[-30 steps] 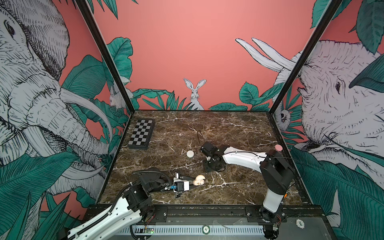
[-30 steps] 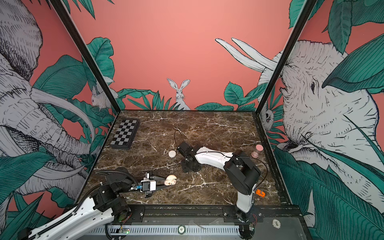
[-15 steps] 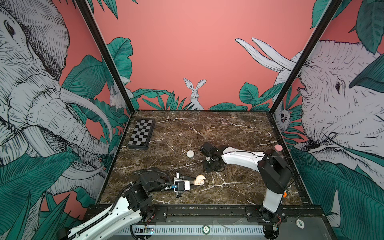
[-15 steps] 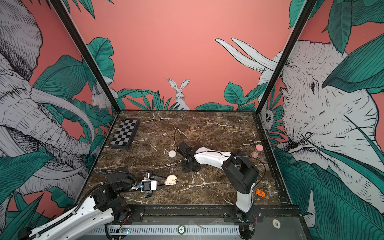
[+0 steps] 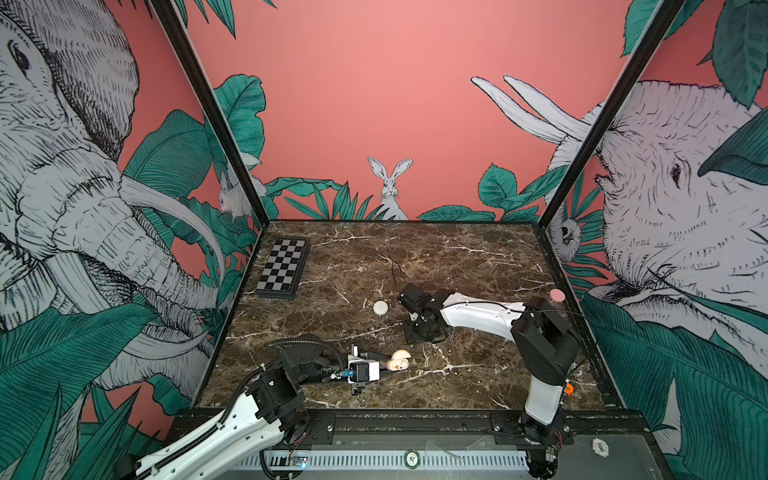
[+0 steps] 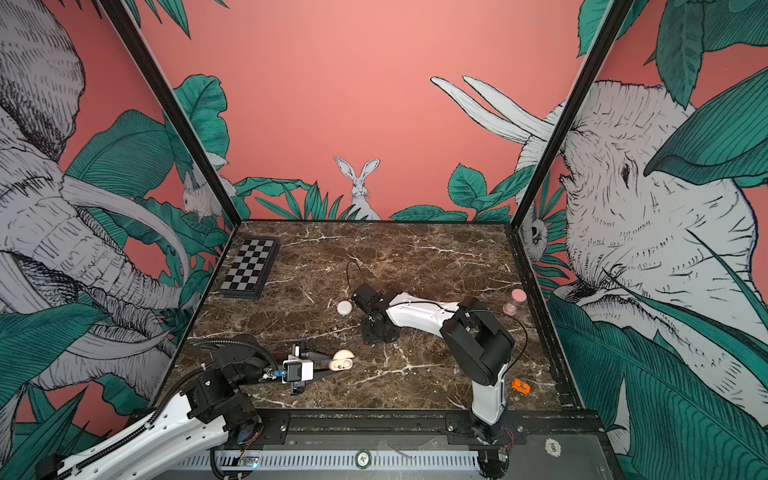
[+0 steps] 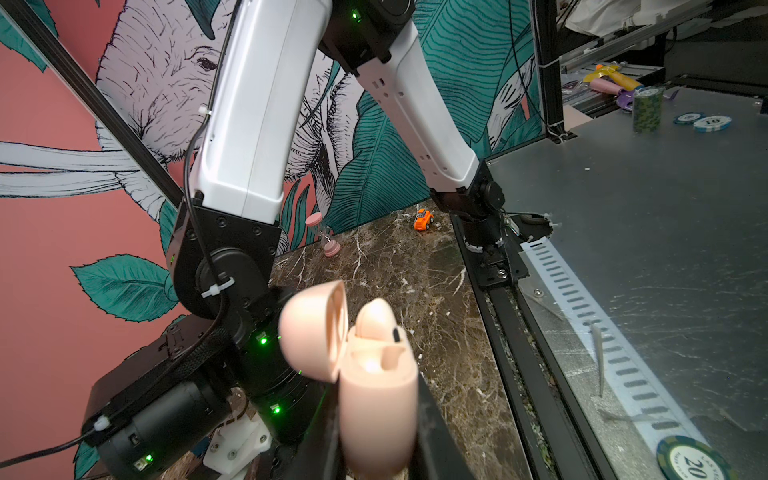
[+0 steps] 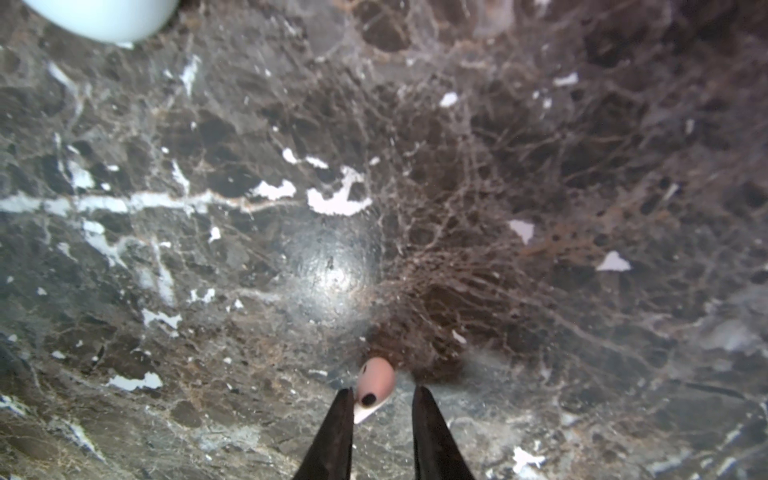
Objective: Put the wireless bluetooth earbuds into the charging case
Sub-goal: 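Lower the right gripper and close it on the second pink earbud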
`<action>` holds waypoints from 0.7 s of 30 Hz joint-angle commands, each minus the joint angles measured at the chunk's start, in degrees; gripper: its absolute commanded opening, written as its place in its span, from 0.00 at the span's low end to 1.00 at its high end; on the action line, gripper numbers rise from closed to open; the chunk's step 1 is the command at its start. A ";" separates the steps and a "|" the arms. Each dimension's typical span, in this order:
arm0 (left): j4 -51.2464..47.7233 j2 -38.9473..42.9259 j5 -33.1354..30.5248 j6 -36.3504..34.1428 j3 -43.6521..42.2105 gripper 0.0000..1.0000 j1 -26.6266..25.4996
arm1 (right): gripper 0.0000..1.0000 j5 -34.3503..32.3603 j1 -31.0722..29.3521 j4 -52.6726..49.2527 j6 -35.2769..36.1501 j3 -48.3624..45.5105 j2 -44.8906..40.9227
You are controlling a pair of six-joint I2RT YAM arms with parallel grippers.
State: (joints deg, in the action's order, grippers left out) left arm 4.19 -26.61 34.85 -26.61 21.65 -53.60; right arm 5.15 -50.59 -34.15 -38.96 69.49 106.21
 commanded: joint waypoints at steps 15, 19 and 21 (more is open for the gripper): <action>0.56 0.07 0.04 -0.90 1.37 0.00 -0.27 | 0.22 -0.52 -0.30 0.23 0.37 1.46 1.89; 0.56 0.18 0.04 -0.85 1.34 0.00 -0.29 | 0.21 -0.59 -0.30 0.23 0.21 1.57 2.14; 0.56 0.20 0.04 -0.94 1.35 0.00 -0.27 | 0.21 -0.98 -0.30 0.04 0.10 1.78 2.23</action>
State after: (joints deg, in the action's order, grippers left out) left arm 4.19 -26.61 34.85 -26.63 21.65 -53.60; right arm 5.08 -50.59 -33.85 -38.96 69.73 107.66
